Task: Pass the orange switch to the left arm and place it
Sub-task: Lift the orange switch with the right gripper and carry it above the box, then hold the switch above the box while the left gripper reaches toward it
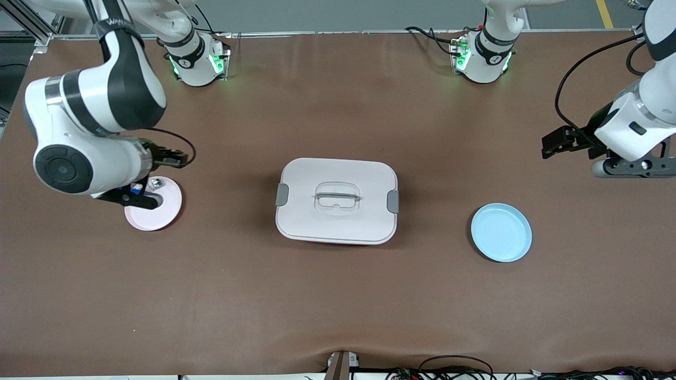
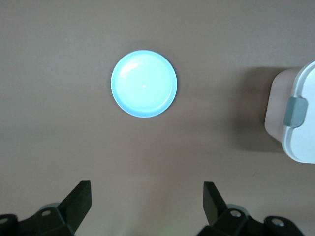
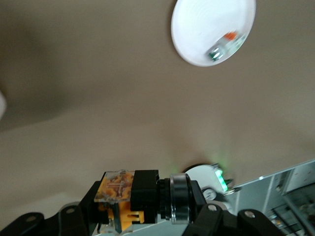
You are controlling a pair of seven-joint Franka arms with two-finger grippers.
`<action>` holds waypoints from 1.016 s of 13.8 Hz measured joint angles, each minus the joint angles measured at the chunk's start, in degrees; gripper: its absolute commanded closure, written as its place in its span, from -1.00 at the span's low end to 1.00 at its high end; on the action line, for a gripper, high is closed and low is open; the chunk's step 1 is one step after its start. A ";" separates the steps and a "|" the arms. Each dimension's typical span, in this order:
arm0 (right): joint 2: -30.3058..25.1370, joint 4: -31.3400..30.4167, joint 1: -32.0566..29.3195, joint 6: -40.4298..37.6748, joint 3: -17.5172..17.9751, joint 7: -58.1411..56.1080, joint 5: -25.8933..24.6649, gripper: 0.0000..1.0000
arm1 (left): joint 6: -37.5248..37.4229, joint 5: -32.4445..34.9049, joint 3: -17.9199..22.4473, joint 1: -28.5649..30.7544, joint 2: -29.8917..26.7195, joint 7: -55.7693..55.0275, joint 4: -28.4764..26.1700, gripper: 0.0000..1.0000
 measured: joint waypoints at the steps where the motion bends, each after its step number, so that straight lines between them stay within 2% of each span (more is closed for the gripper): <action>1: 0.01 0.94 1.61 -0.44 0.05 5.11 3.34 0.03 | -0.07 0.00 0.00 0.00 -0.10 0.00 0.62 -1.00; 7: 0.25 4.41 10.83 2.53 0.20 33.68 21.79 0.03 | -4.15 -1.51 0.09 0.25 -3.25 1.52 1.41 -1.00; 10: 0.44 4.79 12.89 9.31 0.15 43.73 30.51 0.03 | -4.73 -5.37 0.18 0.92 -4.51 5.95 0.57 -1.00; 14: 0.96 4.88 16.99 20.84 0.15 53.50 36.52 0.03 | -1.34 -11.86 0.20 1.79 -6.03 7.95 -4.38 -1.00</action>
